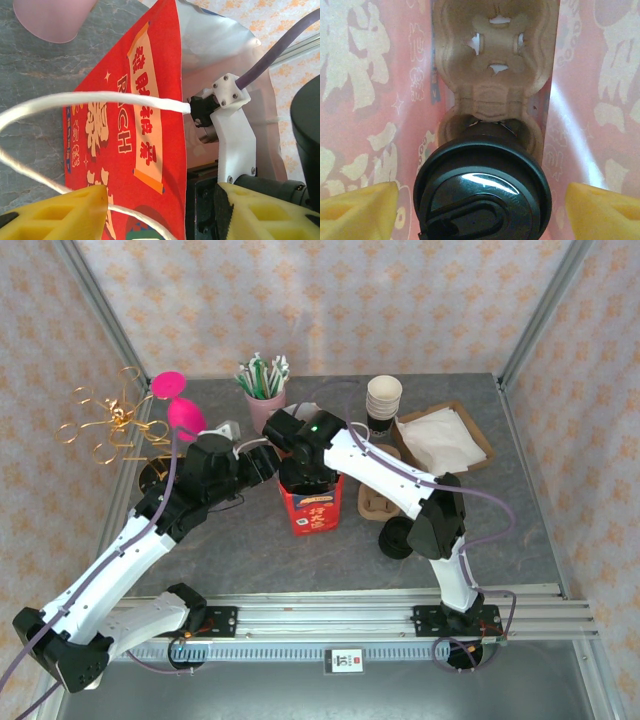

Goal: Pack the takeout coffee

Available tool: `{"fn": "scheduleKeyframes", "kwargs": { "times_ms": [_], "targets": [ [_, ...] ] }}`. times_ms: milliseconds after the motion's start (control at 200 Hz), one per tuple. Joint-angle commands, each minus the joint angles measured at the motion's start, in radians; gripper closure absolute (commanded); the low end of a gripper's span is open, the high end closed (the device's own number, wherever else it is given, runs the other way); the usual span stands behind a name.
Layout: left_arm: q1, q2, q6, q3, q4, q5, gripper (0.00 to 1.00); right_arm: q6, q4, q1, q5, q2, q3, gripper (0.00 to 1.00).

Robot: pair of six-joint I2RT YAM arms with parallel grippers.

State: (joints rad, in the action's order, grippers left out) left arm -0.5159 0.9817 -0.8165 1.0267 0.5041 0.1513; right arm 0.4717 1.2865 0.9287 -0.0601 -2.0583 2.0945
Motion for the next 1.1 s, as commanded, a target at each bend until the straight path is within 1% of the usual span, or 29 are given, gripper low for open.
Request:
{"fn": "scheduleKeyframes", "kwargs": {
  "times_ms": [0, 265, 335, 425, 455, 495, 536, 601, 656, 711, 776, 866, 1091],
  "targets": [
    [0.007, 0.008, 0.010, 0.008, -0.029, 0.015, 0.41, 0.006, 0.011, -0.009, 0.014, -0.005, 0.014, 0.12],
    [0.008, 0.011, 0.013, 0.007, -0.023, 0.012, 0.41, 0.008, 0.011, -0.009, 0.016, -0.002, 0.007, 0.03],
    [0.008, 0.011, 0.011, 0.002, -0.027, 0.014, 0.44, 0.009, 0.011, -0.008, 0.015, -0.001, 0.008, 0.00],
    [0.007, 0.014, 0.011, 0.000, -0.033, 0.018, 0.44, 0.009, 0.010, -0.008, 0.013, 0.001, 0.009, 0.00],
    [0.007, 0.018, 0.013, 0.001, -0.033, 0.020, 0.47, 0.008, 0.008, -0.008, 0.010, 0.000, 0.011, 0.00],
    [0.008, 0.021, 0.013, 0.000, -0.033, 0.026, 0.50, 0.008, 0.008, -0.008, 0.008, 0.000, 0.012, 0.03],
    [0.008, 0.024, 0.014, 0.002, -0.036, 0.030, 0.51, 0.008, 0.007, -0.008, 0.008, 0.000, 0.014, 0.05],
    [0.007, 0.028, 0.014, 0.001, -0.041, 0.037, 0.52, 0.008, 0.008, -0.008, 0.005, 0.001, 0.014, 0.06],
    [0.007, 0.029, 0.017, 0.001, -0.042, 0.041, 0.54, 0.007, 0.008, -0.008, 0.002, 0.001, 0.015, 0.11],
    [0.008, 0.031, 0.019, 0.001, -0.042, 0.041, 0.55, 0.008, 0.008, -0.008, 0.001, 0.001, 0.014, 0.13],
    [0.007, 0.035, 0.020, 0.001, -0.041, 0.042, 0.60, 0.007, 0.008, -0.009, -0.001, 0.001, 0.014, 0.16],
    [0.007, 0.042, 0.023, 0.000, -0.042, 0.049, 0.61, 0.007, 0.008, -0.008, 0.000, 0.001, 0.018, 0.19],
    [0.007, 0.053, 0.028, 0.002, -0.038, 0.044, 0.62, 0.008, 0.016, -0.008, -0.007, -0.002, 0.030, 0.22]
  ]
}}
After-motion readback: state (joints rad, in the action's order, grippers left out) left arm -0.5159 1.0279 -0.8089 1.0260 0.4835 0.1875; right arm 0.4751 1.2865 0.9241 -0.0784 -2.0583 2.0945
